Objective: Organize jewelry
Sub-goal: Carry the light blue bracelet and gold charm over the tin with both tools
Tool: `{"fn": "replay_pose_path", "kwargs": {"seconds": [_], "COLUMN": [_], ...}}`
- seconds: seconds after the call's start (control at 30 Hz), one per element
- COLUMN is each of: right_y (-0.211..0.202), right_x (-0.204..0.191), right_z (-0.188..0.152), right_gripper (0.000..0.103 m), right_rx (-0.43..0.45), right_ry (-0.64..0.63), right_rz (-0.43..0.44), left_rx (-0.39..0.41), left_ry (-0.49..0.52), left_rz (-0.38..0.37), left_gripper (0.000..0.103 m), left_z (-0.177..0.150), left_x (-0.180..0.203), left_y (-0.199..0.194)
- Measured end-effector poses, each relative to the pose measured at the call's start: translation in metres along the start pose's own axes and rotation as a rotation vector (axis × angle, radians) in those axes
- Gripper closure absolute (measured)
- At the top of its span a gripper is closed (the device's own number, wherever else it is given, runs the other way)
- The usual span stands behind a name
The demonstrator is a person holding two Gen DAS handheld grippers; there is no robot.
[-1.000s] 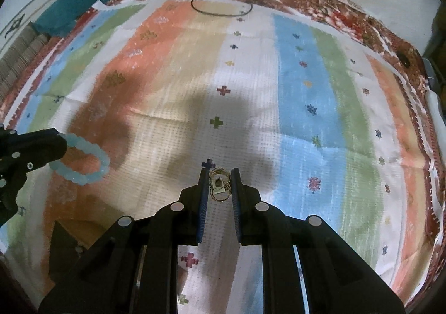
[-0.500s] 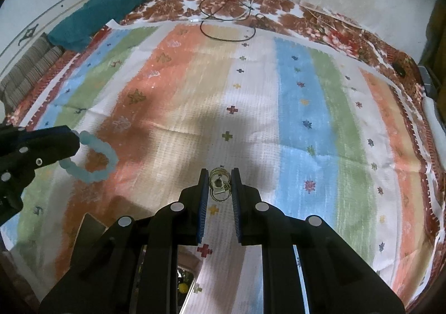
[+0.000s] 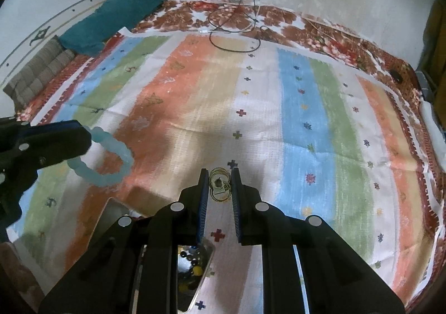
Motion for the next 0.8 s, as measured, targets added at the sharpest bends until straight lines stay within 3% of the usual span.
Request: {"fn": "replay_pose_path", "kwargs": {"seconds": [0.8], "right_y": [-0.04], "right_x": [-0.018], "right_z": [-0.035], "right_gripper": [0.086], "right_rx": [0.036], "right_ry": [-0.03], "right_rz": [0.063], "left_rx": [0.04], "left_ry": [0.01], "left_rz": [-0.016], "left_gripper": [0.092], "left_z": [-0.041], "left_x": [0.018], "left_y": [-0.035]}}
Point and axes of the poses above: each gripper's, at about its wrist camera, not at the fingertips, and y roughly the way its jaws point, x to its right, z to its top, the point moved 6 cm from there along y, roughly the way its jaws point, and after that the axes turned 5 degrees about y, right-handed, at the moved point
